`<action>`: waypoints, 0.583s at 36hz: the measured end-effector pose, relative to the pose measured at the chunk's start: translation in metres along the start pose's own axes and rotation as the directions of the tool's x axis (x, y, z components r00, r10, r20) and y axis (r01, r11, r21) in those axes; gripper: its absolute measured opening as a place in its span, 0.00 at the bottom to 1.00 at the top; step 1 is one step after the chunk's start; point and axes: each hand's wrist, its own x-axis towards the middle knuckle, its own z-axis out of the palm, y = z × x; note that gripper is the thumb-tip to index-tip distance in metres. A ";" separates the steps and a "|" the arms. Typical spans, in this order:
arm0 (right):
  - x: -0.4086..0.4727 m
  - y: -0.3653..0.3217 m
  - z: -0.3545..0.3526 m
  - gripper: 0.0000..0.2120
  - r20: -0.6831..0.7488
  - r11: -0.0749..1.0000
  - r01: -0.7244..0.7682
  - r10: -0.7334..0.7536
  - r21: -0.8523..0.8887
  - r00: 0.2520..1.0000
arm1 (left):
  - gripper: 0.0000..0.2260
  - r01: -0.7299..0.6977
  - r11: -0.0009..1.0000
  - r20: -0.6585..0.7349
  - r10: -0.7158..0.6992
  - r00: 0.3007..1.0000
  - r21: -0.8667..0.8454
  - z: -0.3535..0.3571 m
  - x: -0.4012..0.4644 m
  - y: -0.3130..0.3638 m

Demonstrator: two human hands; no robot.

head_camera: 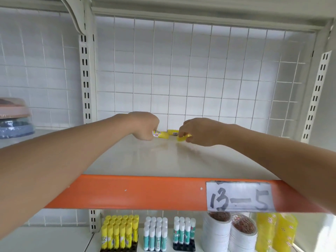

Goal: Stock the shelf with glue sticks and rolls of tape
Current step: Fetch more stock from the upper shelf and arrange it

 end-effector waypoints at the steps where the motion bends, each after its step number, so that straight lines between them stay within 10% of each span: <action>1: -0.004 0.000 -0.005 0.13 -0.036 1.000 0.003 -0.003 -0.003 0.999 | 0.05 -0.003 1.000 -0.041 0.002 0.999 -0.024 -0.005 -0.005 -0.001; 21: -0.151 -0.096 -0.026 0.06 -0.590 0.947 -0.007 0.207 0.323 0.780 | 0.08 -0.399 0.580 -0.579 -0.158 0.800 -0.710 -0.025 -0.192 0.049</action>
